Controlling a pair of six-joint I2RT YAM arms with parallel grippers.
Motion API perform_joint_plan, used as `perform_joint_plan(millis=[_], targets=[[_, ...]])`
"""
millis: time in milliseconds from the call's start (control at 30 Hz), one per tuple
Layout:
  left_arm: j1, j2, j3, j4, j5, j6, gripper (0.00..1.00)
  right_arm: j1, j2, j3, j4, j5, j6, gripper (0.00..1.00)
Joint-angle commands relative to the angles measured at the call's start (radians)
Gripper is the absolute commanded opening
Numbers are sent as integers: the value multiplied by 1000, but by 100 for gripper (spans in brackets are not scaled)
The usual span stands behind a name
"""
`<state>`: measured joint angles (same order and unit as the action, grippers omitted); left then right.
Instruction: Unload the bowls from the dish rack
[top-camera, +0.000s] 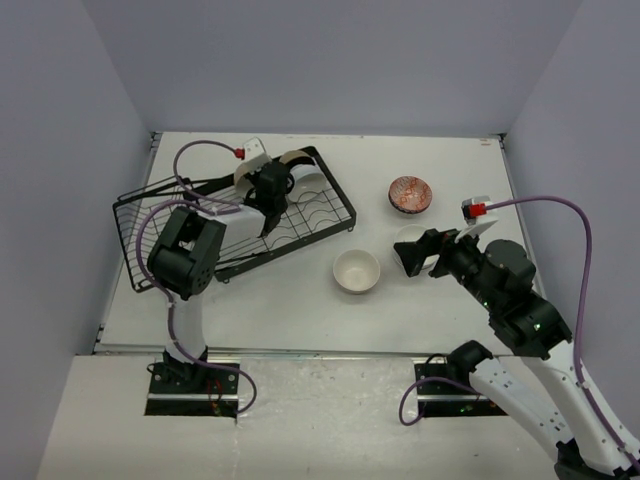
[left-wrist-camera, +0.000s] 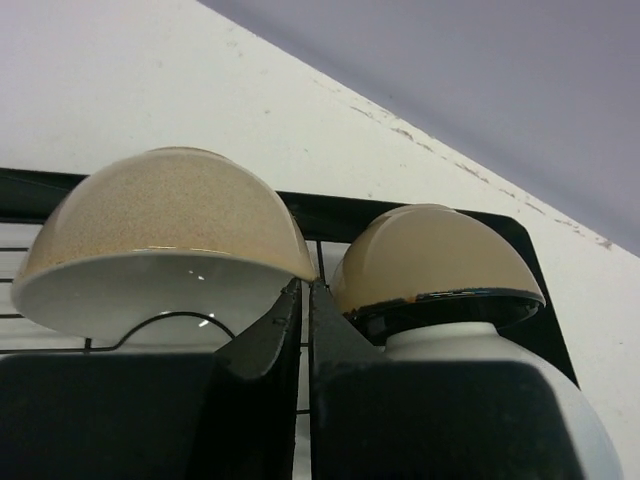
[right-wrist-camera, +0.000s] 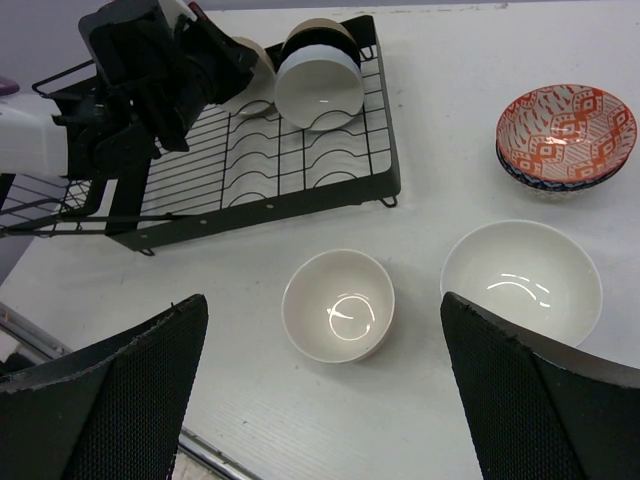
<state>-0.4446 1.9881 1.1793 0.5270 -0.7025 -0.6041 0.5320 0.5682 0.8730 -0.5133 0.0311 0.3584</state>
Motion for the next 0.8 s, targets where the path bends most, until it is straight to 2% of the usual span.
perform_joint_plan(millis=[0,200,400,433,467,500,533,567,600,633,667,700,733,767], targets=[[-29,-78,42,312,-55,147,0,5,-4,-11,36,-14,-9,99],[-52,-92,40,395,-75,297,0,5,-5,-11,36,-19,-9,99],[-52,-115,25,372,-72,299,0,5,-2,-12,38,-22,-10,99],[-49,-150,67,194,-63,212,0,3,-2,-12,38,-22,-9,99],[-49,-161,68,98,-60,172,0,3,-2,-12,38,-22,-9,99],[-43,-169,141,-17,-51,135,0,5,-1,-12,38,-23,-9,99],[-40,-178,185,-270,-55,83,0,5,-1,-12,38,-23,-9,99],[-40,-184,224,-376,-89,-36,5,5,2,-12,38,-25,-9,99],[-40,-195,252,-466,-103,-101,39,5,2,-11,38,-26,-9,99],[-40,-209,247,-599,-115,-168,53,5,5,-11,38,-26,-9,99],[-40,-241,235,-639,-142,-288,64,5,6,-9,36,-26,-9,99],[-31,-256,199,-665,-144,-336,80,5,7,-9,36,-26,-9,99],[-20,-271,188,-709,-137,-379,88,5,6,-11,36,-26,-9,99],[-8,-287,184,-751,-114,-490,100,5,6,-11,38,-26,-9,99]])
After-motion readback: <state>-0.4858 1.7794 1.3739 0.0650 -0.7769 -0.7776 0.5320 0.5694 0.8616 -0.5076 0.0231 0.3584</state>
